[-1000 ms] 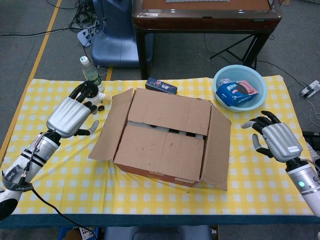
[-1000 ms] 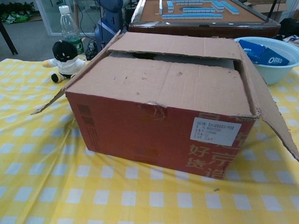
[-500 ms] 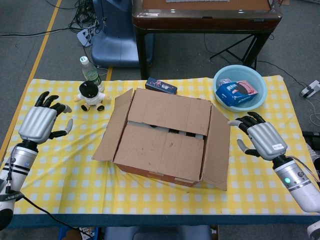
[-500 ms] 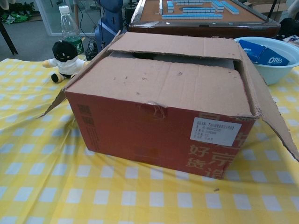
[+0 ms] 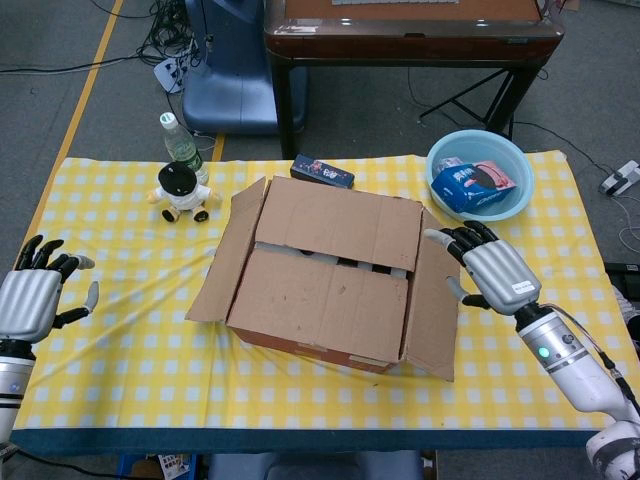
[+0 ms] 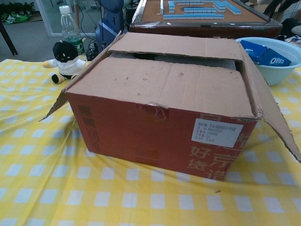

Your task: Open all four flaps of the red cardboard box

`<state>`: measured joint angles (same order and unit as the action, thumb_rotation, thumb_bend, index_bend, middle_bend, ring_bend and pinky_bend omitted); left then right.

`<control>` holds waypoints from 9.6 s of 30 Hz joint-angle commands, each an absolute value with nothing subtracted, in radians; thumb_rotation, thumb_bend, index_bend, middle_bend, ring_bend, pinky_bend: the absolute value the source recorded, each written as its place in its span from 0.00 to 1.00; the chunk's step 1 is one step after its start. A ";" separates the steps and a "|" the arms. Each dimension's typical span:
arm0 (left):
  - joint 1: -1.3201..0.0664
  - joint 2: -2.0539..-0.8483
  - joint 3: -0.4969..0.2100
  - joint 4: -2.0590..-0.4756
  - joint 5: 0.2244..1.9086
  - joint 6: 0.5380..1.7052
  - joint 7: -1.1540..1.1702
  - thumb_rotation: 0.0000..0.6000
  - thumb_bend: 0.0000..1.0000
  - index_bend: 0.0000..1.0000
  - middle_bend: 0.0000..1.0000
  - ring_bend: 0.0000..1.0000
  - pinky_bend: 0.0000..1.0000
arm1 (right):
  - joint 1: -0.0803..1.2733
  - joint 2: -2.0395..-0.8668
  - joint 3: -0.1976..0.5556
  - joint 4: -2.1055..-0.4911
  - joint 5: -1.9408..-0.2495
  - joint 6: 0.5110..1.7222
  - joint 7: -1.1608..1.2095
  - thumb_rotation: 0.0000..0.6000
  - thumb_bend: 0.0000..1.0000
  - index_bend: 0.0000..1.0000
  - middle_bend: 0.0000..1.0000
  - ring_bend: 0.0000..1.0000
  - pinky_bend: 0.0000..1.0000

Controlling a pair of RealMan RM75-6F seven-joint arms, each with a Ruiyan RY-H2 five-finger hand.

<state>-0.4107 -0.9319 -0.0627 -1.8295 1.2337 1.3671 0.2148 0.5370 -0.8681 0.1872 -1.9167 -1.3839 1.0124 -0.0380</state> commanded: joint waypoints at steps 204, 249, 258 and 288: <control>-0.180 -0.931 -0.066 -1.820 1.451 1.401 0.160 0.41 0.48 0.47 0.32 0.14 0.00 | 0.654 -0.819 -0.019 -1.702 -2.060 1.189 1.919 1.00 0.86 0.35 0.21 0.11 0.06; -0.170 -0.935 -0.067 -1.808 1.430 1.408 0.156 0.41 0.48 0.47 0.32 0.14 0.00 | 0.707 -0.780 -0.185 -1.859 -1.795 1.130 1.162 1.00 0.75 0.32 0.21 0.11 0.06; -0.152 -0.964 -0.085 -1.778 1.419 1.458 0.142 0.49 0.48 0.45 0.28 0.14 0.00 | 0.500 -0.883 -0.120 -1.886 -1.535 1.251 0.464 1.00 0.66 0.29 0.21 0.11 0.06; -0.072 -1.022 -0.055 -1.769 1.428 1.541 0.170 0.56 0.48 0.40 0.26 0.13 0.00 | 0.191 -1.101 -0.057 -1.691 -1.520 1.521 0.044 1.00 0.65 0.24 0.19 0.11 0.06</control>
